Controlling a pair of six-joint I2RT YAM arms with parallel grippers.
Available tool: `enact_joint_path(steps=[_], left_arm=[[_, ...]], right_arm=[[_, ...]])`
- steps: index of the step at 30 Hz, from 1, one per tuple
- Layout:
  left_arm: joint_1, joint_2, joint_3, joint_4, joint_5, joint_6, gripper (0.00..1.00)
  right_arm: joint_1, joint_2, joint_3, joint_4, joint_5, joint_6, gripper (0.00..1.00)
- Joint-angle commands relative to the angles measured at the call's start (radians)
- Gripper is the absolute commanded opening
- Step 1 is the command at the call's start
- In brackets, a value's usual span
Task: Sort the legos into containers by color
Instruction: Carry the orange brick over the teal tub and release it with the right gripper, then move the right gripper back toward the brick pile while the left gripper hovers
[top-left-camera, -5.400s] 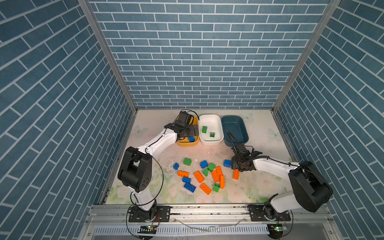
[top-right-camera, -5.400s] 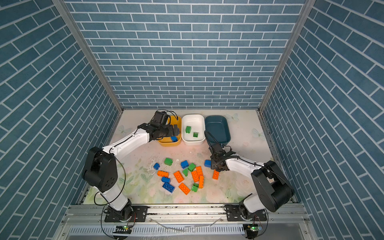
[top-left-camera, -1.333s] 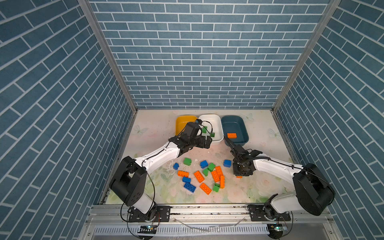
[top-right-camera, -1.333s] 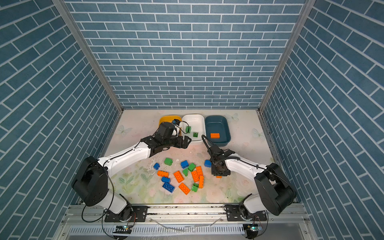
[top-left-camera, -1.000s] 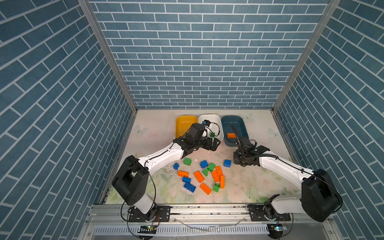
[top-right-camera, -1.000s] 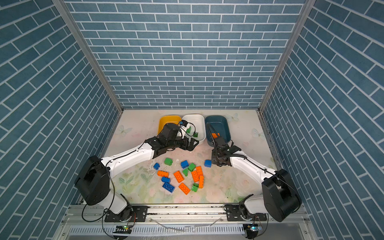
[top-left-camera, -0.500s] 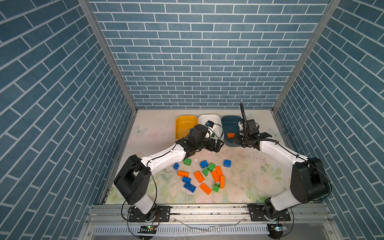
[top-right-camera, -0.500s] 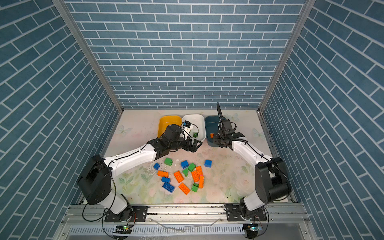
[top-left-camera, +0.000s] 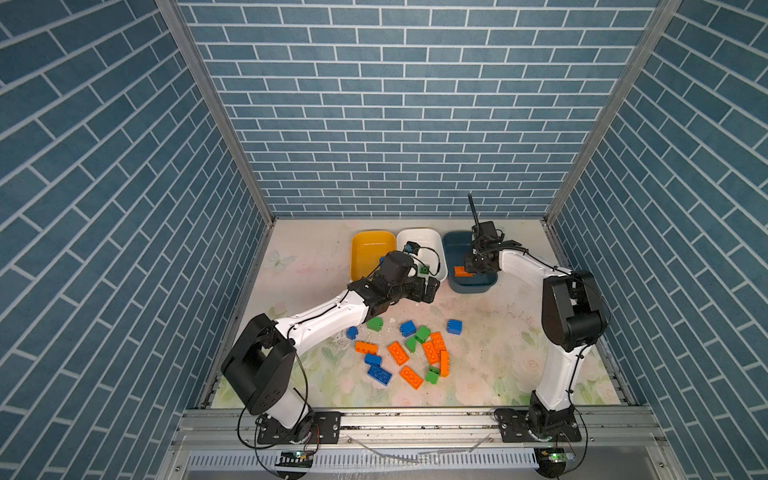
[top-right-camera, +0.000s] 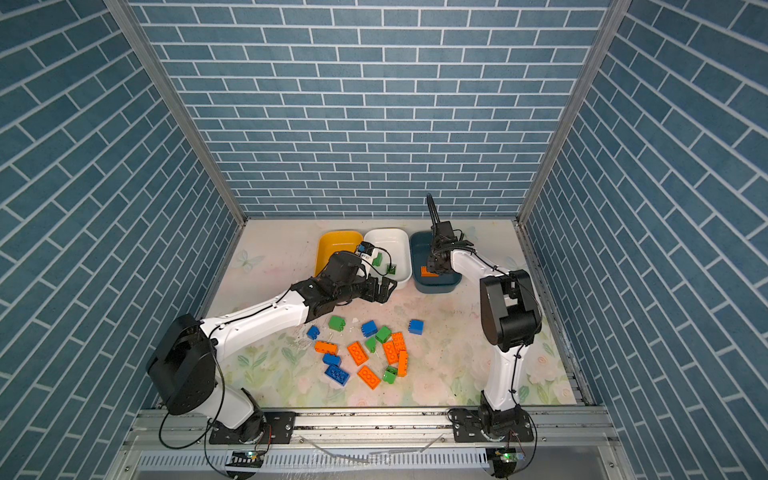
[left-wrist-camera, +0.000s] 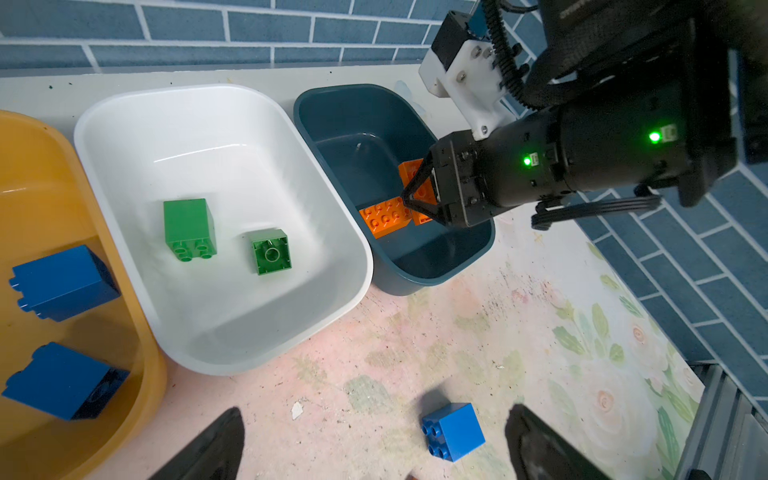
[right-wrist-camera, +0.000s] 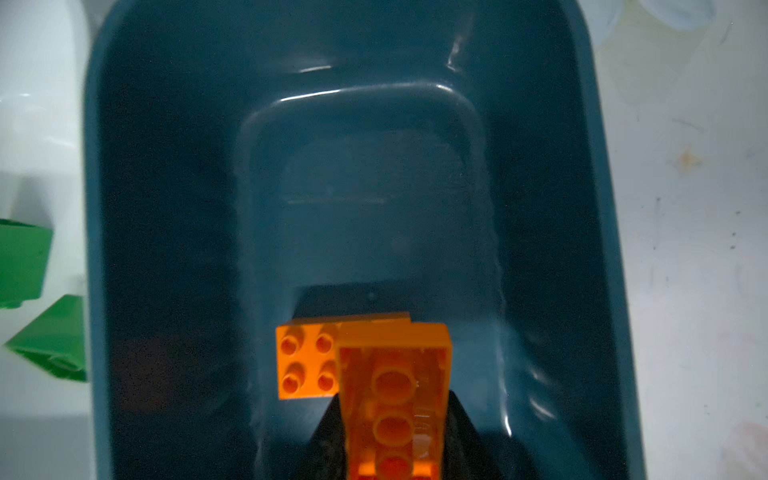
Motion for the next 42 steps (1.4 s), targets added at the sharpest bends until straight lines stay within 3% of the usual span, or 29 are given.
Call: enact_joint_path(steps=[1,7,12,15,21,26,31,37,42], left_arm=[[0.0,-0.022,-0.018,-0.028,-0.025,-0.013,0.99],[0.0,-0.037,-0.031,-0.034,-0.041,-0.028,0.99],[0.0,-0.045,-0.039,-0.055,-0.082,-0.036,0.99],[0.0,-0.045,-0.033,-0.079,-0.115,-0.035,0.99],[0.006,-0.055,-0.036,-0.09,-0.182,-0.044,0.99],[0.029,-0.057,-0.044,-0.094,-0.241,-0.081,0.99],[0.063,-0.059,-0.05,-0.105,-0.262,-0.124,0.99],[0.084,-0.048,-0.04,-0.183,-0.208,-0.134,0.99],[0.069,-0.04,-0.091,-0.213,-0.007,-0.022,0.98]], right_arm=[[-0.002,0.062,0.137,-0.069,0.059,-0.125,0.33],[-0.032,0.207,0.354,-0.159,0.028,-0.194,0.39],[-0.03,0.25,0.409,-0.189,-0.045,-0.21,0.56],[-0.031,0.17,0.342,-0.171,-0.087,-0.204,0.61],[-0.028,-0.116,-0.01,-0.005,-0.346,-0.276,0.7],[-0.016,-0.32,-0.247,0.03,-0.486,-0.437,0.71],[0.033,-0.395,-0.364,-0.112,-0.554,-0.68,0.71],[0.086,-0.396,-0.396,-0.206,-0.585,-0.81,0.72],[0.094,-0.423,-0.446,-0.133,-0.608,-0.827,0.73]])
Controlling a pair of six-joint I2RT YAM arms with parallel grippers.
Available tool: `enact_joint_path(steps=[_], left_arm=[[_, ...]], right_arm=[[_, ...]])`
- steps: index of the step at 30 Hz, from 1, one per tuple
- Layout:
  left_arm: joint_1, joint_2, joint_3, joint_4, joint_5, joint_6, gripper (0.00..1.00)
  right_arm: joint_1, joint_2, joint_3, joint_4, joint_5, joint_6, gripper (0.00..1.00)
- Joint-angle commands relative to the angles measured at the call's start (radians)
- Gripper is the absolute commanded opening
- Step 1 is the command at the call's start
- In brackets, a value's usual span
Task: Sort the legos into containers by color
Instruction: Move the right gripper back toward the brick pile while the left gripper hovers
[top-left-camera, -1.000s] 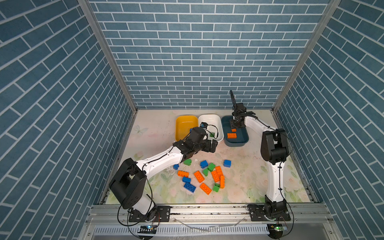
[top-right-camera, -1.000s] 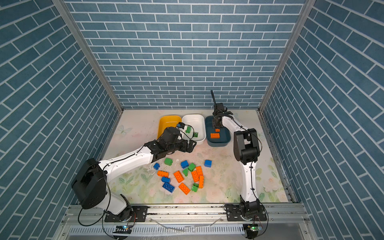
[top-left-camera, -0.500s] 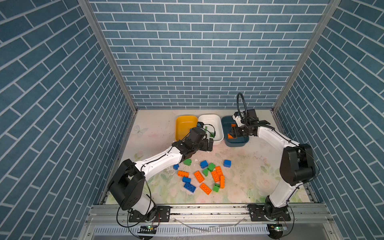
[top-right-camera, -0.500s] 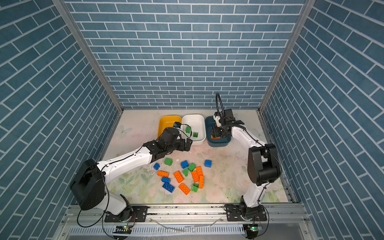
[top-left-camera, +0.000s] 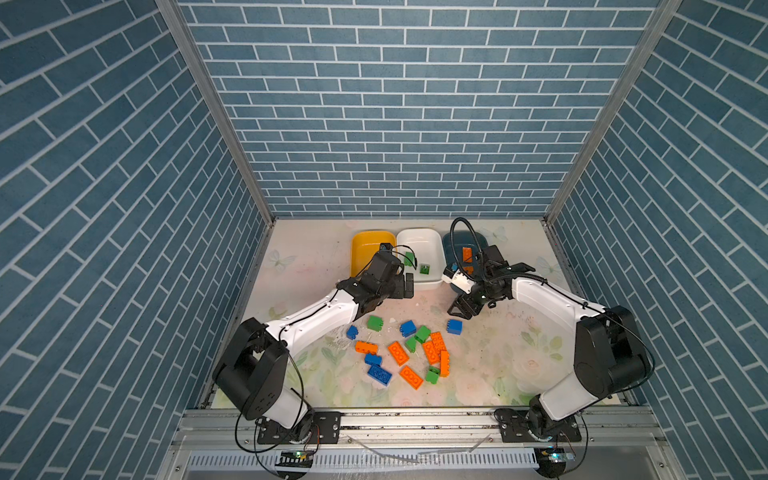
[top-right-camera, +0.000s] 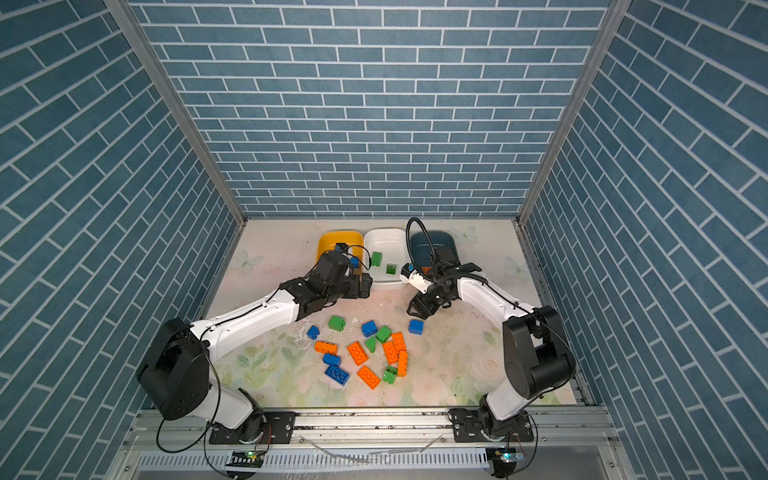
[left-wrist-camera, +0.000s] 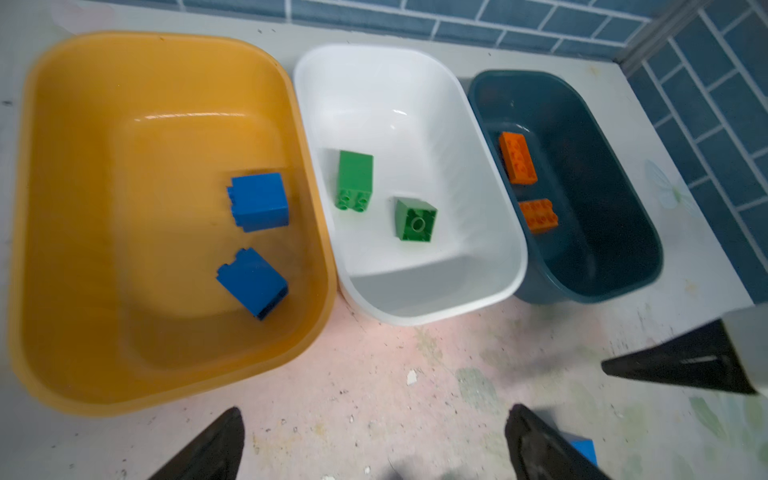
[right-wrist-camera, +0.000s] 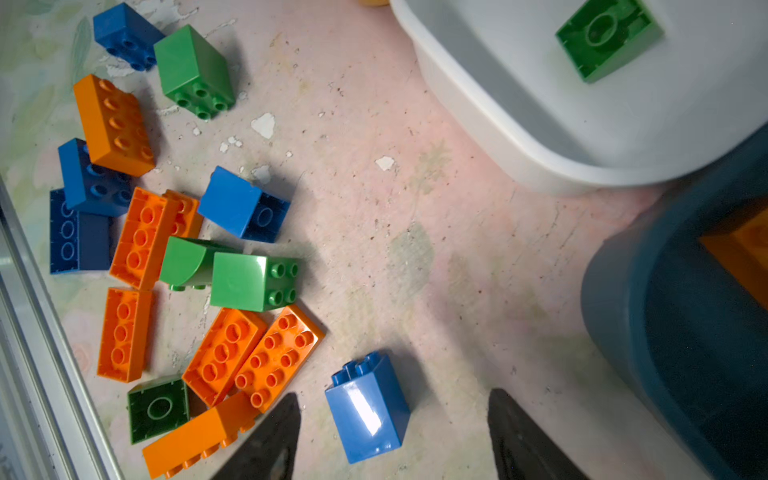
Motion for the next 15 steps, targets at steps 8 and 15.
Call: enact_joint_path(steps=[8,15], left_arm=[[-0.072,0.09,-0.037,-0.228,0.198,0.248,0.74],[-0.111,0.178,0.007,-0.26,0.18,0.358,0.61]], right_arm=[[0.003,-0.069,-0.11,0.139,-0.026,-0.066,0.81],[0.003,-0.092,-0.162,0.249,0.004,0.0,0.99]])
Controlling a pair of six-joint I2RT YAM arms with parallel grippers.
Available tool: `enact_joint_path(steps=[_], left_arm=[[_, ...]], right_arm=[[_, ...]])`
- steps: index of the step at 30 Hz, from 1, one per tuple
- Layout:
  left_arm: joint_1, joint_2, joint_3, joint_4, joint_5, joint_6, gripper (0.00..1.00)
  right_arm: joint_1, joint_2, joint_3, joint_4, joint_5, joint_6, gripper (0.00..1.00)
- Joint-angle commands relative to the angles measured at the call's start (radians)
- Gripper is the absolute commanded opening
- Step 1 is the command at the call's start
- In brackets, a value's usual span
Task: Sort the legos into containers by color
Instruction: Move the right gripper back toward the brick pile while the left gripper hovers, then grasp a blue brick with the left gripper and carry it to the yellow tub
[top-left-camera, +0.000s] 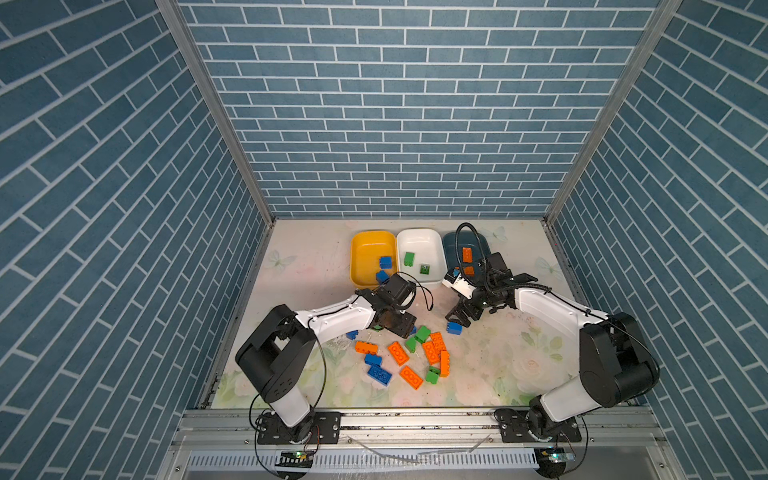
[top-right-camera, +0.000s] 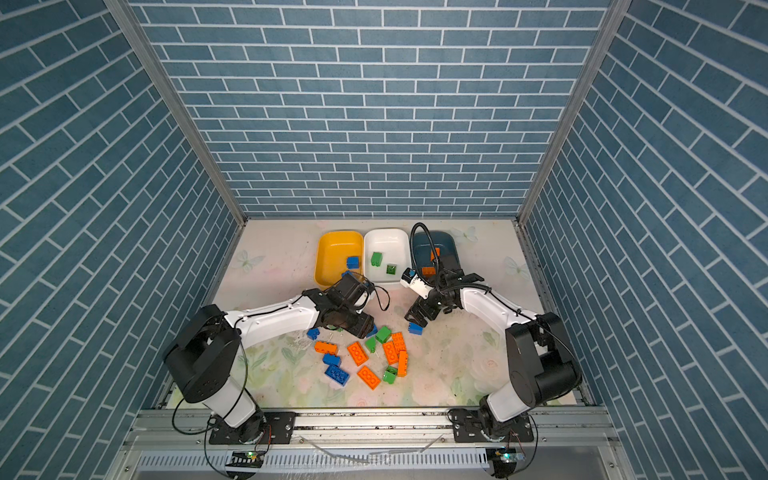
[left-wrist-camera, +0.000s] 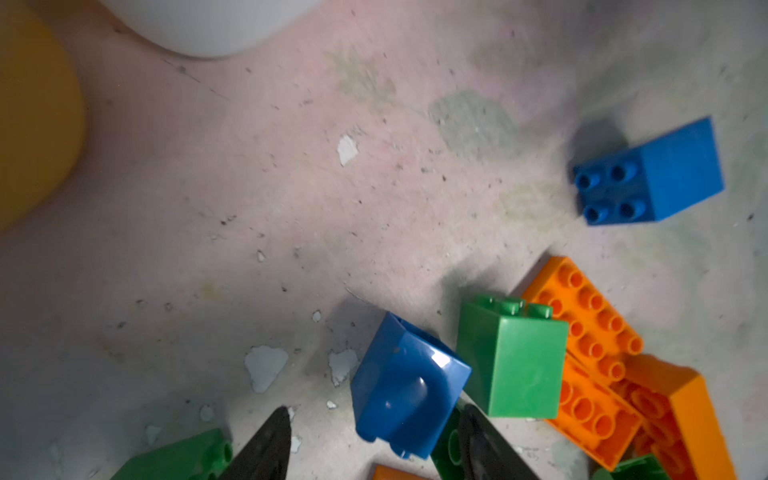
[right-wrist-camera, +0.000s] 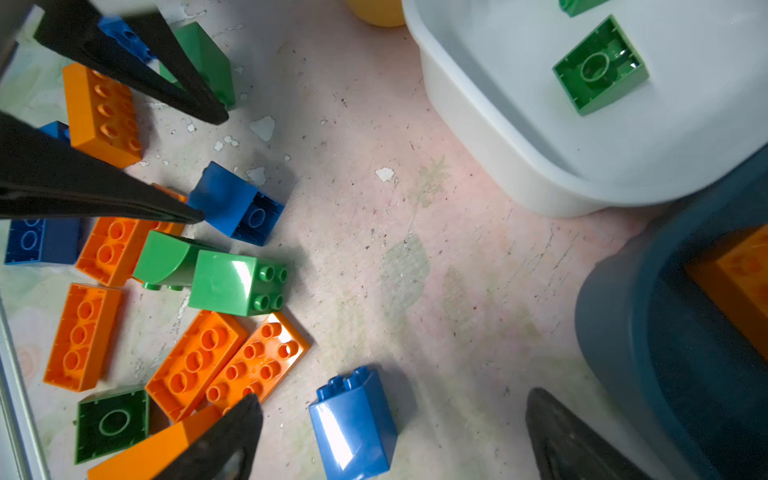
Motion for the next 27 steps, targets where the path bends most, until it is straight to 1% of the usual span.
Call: enact_joint_path(steps=[1,6,10,13,17,24,27], left_arm=[[-0.014,0.04,0.043,-0.038,-0.007,0.075,0.6],[-0.025,0.107,0.076,-0.039,-0.008,0.088,0.54],[-0.028,0.134,0.083,-0.025,-0.014,0.081,0.43],[-0.028,0.141,0.08,-0.014,-0.017,0.07,0.35],[-0.028,0.125,0.069,0.006,-0.025,0.045,0.27],[-0.016,0.065,0.061,0.045,-0.038,0.002,0.2],[0.006,0.035,0.057,0.065,-0.037,-0.027,0.18]], right_arm=[[0.003,-0.045,-0.048,0.079,-0.001,0.023,0.99],[0.003,-0.076,-0.071,0.094,-0.07,0.014,0.99],[0.003,-0.104,-0.099,0.14,-0.1,0.049,0.99],[0.003,-0.152,-0.16,0.278,-0.074,0.124,0.99],[0.003,-0.21,-0.235,0.468,-0.025,0.219,0.99],[0.002,-0.221,-0.252,0.59,0.046,0.348,0.99],[0.003,-0.225,-0.257,0.637,0.026,0.396,0.99]])
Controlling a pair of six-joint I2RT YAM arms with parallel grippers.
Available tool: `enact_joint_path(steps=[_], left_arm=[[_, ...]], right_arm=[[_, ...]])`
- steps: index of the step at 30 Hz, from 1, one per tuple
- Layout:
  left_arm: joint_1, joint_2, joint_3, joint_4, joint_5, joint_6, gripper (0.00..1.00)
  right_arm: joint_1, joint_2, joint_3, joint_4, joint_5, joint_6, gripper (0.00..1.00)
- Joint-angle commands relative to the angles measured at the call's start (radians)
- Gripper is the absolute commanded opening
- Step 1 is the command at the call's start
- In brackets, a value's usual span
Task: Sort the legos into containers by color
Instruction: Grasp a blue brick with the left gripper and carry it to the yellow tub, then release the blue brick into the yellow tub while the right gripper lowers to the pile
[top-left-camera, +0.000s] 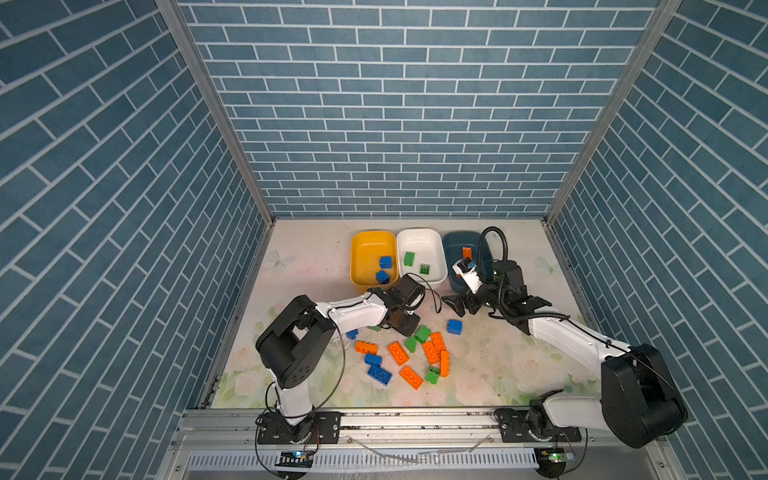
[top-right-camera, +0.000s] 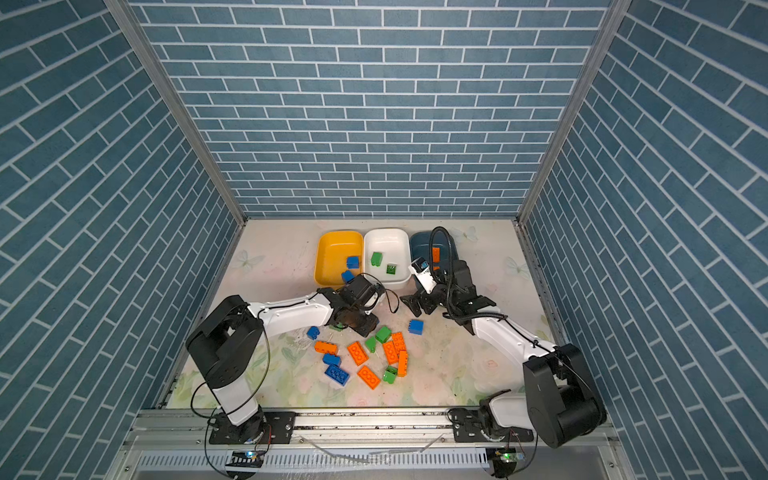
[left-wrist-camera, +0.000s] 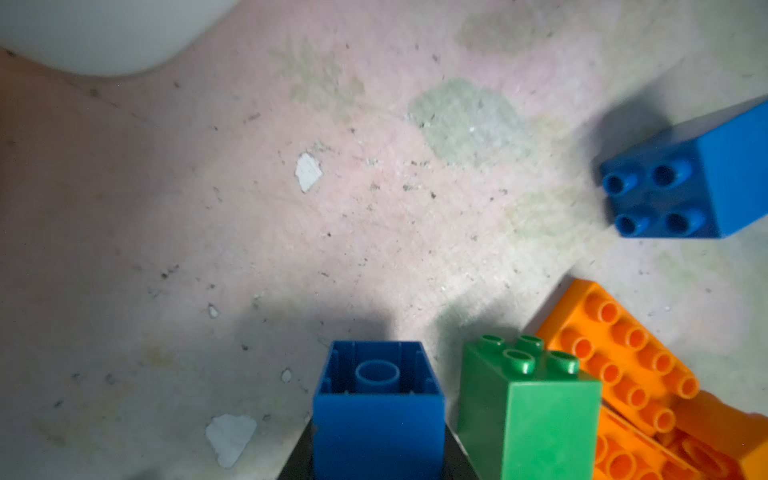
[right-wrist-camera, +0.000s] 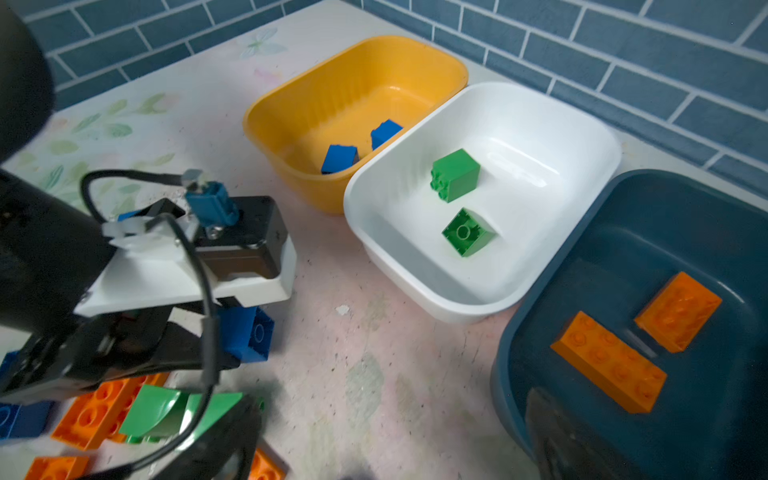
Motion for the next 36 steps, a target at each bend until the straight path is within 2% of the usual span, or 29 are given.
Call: enact_joint_path(steps=[1,5,11,13,18,22,25,30,36], left_arm=[[0.029,-0.058,-0.012,0.036,-0.005,-0.046,0.18],[0.078,-0.097,-0.016,0.059,0.025,-0.076,0.18],[0.174,-0.141,0.008,0.063,0.028,-0.124,0.17],[0.217,-0.147,0.016,0.071,0.042,-0.147,0.17],[0.316,-0.136,0.04,0.116,0.053,-0.197,0.18],[0.377,-0.093,0.095,0.123,0.024,-0.269,0.18],[0.421,-0.041,0.14,0.101,-0.005,-0.334,0.19],[0.496,0.085,0.249,0.047,0.043,-0.409,0.19],[0.513,0.238,0.46,-0.098,0.013,-0.385,0.25]], right_arm=[[0.002,-0.017,-0.021,0.111,0.002,0.109,0.99],[0.003,-0.008,-0.008,0.155,0.021,0.182,0.99],[0.003,-0.018,0.02,0.179,0.209,0.247,0.99],[0.002,-0.031,0.025,0.182,0.215,0.244,0.99],[0.003,-0.062,0.034,0.153,0.159,0.222,0.99],[0.002,-0.081,0.035,0.132,-0.023,0.191,0.99],[0.003,-0.079,0.04,0.122,-0.108,0.199,0.99],[0.003,-0.073,0.052,0.109,-0.115,0.211,0.99],[0.002,-0.09,0.06,0.079,-0.073,0.184,0.99]])
